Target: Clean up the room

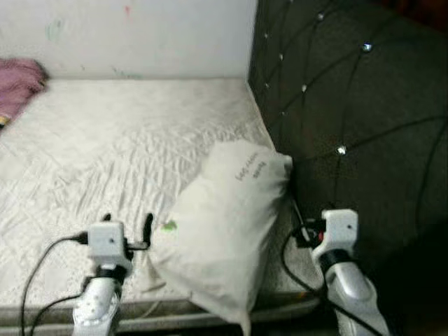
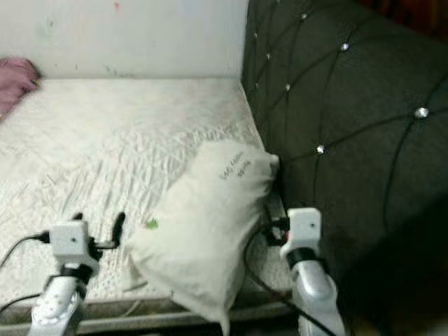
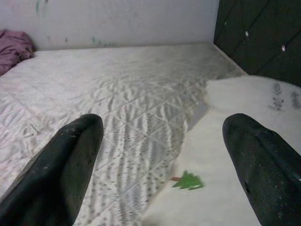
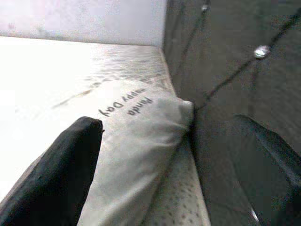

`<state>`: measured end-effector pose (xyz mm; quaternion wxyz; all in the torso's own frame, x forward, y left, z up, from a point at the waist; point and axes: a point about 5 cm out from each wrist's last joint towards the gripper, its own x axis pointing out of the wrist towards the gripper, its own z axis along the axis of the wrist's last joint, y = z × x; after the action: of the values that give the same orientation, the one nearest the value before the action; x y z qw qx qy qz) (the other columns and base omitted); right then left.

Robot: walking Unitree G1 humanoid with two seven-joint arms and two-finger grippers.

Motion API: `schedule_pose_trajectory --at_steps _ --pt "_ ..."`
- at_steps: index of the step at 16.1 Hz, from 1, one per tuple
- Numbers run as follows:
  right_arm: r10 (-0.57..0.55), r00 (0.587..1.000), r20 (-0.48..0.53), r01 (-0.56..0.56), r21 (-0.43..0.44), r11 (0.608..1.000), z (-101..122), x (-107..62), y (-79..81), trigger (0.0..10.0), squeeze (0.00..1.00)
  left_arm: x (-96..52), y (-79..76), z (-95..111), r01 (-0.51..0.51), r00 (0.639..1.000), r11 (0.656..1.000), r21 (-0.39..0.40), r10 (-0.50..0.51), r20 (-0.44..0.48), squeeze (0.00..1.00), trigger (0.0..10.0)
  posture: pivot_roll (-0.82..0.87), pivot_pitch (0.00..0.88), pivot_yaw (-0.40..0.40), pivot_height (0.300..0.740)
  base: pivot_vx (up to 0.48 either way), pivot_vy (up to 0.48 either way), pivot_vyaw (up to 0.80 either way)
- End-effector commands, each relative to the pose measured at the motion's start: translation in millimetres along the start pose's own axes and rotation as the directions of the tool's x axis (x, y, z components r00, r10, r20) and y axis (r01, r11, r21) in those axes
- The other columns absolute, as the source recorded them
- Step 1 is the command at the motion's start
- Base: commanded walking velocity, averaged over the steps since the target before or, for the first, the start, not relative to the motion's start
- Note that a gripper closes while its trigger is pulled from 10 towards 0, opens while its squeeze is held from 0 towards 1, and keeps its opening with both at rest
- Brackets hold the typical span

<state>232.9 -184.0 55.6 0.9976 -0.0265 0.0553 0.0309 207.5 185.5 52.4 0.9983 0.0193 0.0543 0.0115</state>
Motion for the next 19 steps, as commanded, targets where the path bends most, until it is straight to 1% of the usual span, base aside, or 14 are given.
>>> schedule_pose_trajectory --at_steps 1,4,6,8,10,12,16,17,19 --pt "-0.023 1.0 0.005 0.023 -0.011 1.0 2 -0.6 -8.1 10.0 0.0 3.5 -5.0 4 0.0 1.0 1.0 0.003 0.0 0.02 0.0 10.0 0.0 0.0 0.028 0.74 0.0 0.0 0.0" --pt "-0.025 1.0 0.005 0.025 -0.013 1.0 3 0.4 -8.2 10.0 0.0 4.0 -5.9 3 0.011 1.0 1.0 -0.015 -0.011 0.021 0.0 10.0 0.0 0.0 0.024 0.74 0.0 0.0 0.0" --pt "-0.025 1.0 0.005 0.025 -0.014 1.0 3 1.1 -8.5 10.0 0.0 4.6 -6.0 3 0.011 1.0 1.0 -0.01 -0.011 0.018 0.0 10.0 0.0 0.0 0.019 0.74 0.0 0.0 0.0" --pt "-0.022 1.0 0.008 0.023 -0.011 1.0 5 5.1 -8.0 10.0 0.0 9.6 -4.8 4 0.011 1.0 1.0 0.004 -0.011 0.026 0.0 10.0 0.01 0.0 0.009 0.74 0.0 0.0 0.0" --pt "-0.022 1.0 0.016 0.022 -0.008 1.0 8 8.5 -7.3 10.0 0.0 13.6 1.2 9 -0.023 0.999 1.0 0.006 0.022 0.047 0.0 10.0 0.01 0.0 0.009 0.74 0.0 0.0 -0.8" --pt "-0.018 1.0 0.02 0.018 -0.009 1.0 8 8.5 -6.6 10.0 0.0 12.0 2.8 9 -0.03 0.998 1.0 0.01 0.029 0.051 0.0 10.0 0.01 0.0 0.008 0.74 0.0 0.0 -0.67" --pt "-0.03 0.999 0.011 0.031 -0.019 0.999 8 8.5 -4.9 10.0 0.0 7.9 0.8 5 -0.025 0.999 1.0 0.014 0.024 0.036 0.0 10.0 0.0 0.0 0.014 0.74 0.0 0.0 0.0" --pt "-0.041 0.999 0.011 0.041 -0.011 0.999 9 9.4 -2.0 10.0 0.0 7.7 0.5 4 -0.021 0.999 1.0 0.013 0.021 0.034 0.0 10.0 0.0 0.0 0.015 0.74 0.0 0.0 0.0" --pt "-0.045 0.999 0.024 0.046 -0.027 0.999 12 10.6 1.3 10.0 0.0 7.5 0.6 4 -0.019 0.999 1.0 0.011 0.019 0.031 0.0 10.0 0.0 0.0 0.017 0.74 0.0 0.0 0.0"
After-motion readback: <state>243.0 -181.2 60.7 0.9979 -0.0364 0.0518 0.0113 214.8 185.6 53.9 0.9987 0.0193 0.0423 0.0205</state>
